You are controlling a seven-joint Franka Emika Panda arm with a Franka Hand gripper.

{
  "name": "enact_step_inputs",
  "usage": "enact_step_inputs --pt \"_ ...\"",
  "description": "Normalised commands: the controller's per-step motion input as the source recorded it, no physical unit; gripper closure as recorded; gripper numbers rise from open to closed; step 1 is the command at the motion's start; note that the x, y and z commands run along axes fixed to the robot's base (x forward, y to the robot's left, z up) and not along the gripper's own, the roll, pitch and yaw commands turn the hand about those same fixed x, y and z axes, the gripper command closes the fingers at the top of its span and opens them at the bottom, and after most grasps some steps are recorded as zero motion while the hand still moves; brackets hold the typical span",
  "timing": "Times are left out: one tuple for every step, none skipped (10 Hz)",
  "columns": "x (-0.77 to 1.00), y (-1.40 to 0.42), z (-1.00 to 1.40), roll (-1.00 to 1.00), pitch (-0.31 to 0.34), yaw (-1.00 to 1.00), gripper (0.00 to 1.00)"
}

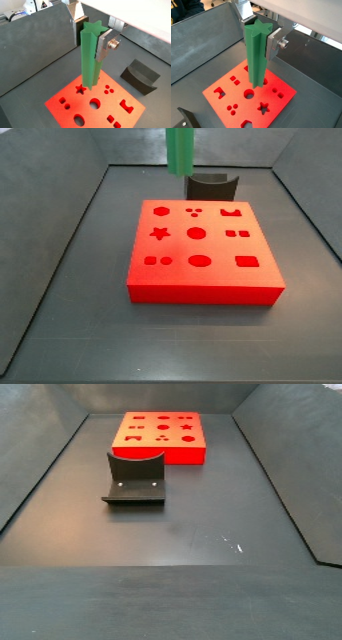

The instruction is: Insert the star object.

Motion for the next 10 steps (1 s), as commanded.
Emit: enact_step_inputs --pt "0.17 0.24 0.00 -0.06 0.000 0.16 1.00" --pt "0.13 0.37 -0.21 -0.17 -0.143 0.53 1.00" --pt "0.10 0.13 -0.38 -0.12 -0.119 0.73 1.00" --pt "0.00 0.01 -0.48 -0.11 -0.081 0.85 1.00" --pt "0.00 0.00 -0.47 -0.07 -0.089 1.00 1.00" --pt "-0.01 0.00 -0.32 0.00 -0.073 1.00 1.00" --pt "0.00 0.11 -0.23 0.00 -0.030 0.93 1.00" --pt "0.00 0.07 -0.30 -0.08 -0.091 0.49 1.00" --pt "0.00 0.00 -0.23 -0.11 -0.076 0.38 1.00" --pt "0.00 0.00 -0.03 0.00 0.000 0.00 1.00"
